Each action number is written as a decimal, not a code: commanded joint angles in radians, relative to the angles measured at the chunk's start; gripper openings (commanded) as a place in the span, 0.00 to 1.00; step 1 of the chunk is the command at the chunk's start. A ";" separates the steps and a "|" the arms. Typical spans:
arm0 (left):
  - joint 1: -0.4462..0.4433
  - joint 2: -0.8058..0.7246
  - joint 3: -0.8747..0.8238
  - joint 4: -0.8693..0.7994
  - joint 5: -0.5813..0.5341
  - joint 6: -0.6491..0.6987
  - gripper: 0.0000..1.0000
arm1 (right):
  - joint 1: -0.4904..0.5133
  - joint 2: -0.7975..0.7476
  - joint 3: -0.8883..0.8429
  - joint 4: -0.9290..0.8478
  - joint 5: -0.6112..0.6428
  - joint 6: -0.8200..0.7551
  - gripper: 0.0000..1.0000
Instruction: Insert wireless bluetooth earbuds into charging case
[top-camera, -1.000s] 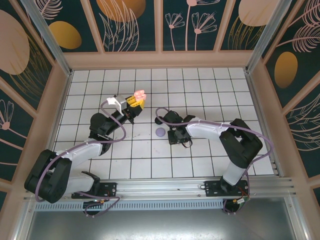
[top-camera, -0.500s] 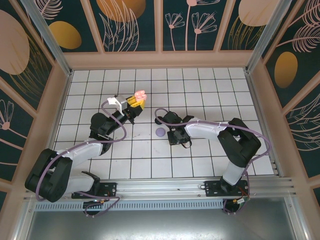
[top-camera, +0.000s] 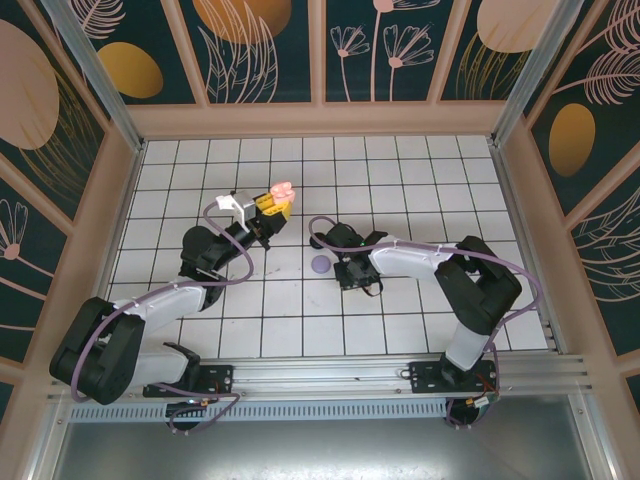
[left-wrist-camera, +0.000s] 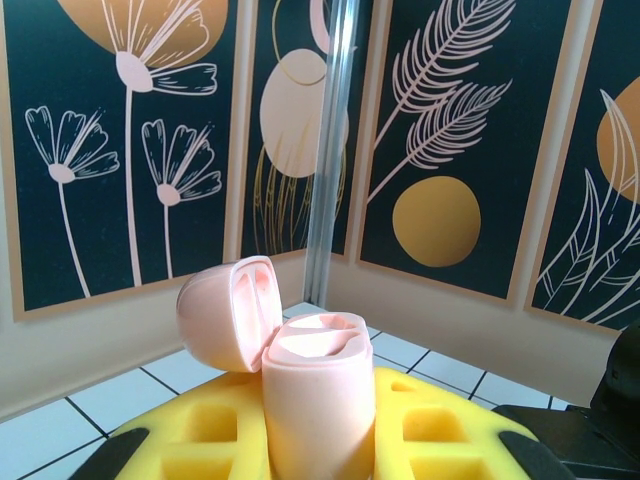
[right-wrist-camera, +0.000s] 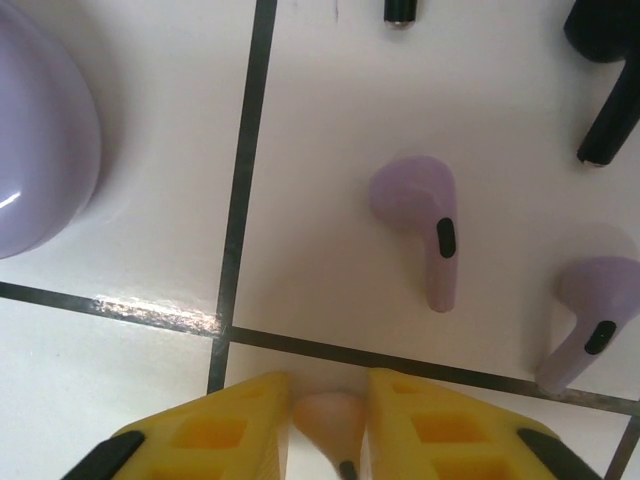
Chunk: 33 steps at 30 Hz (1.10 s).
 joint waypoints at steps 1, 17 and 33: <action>-0.007 -0.002 0.021 0.038 0.022 -0.013 0.00 | 0.007 0.018 0.001 -0.008 0.022 -0.004 0.22; -0.019 -0.010 0.033 0.016 0.043 0.020 0.00 | 0.013 -0.167 0.079 -0.060 0.036 0.005 0.17; -0.070 -0.020 0.019 0.000 0.073 0.106 0.00 | 0.012 -0.315 0.500 -0.071 0.077 -0.142 0.16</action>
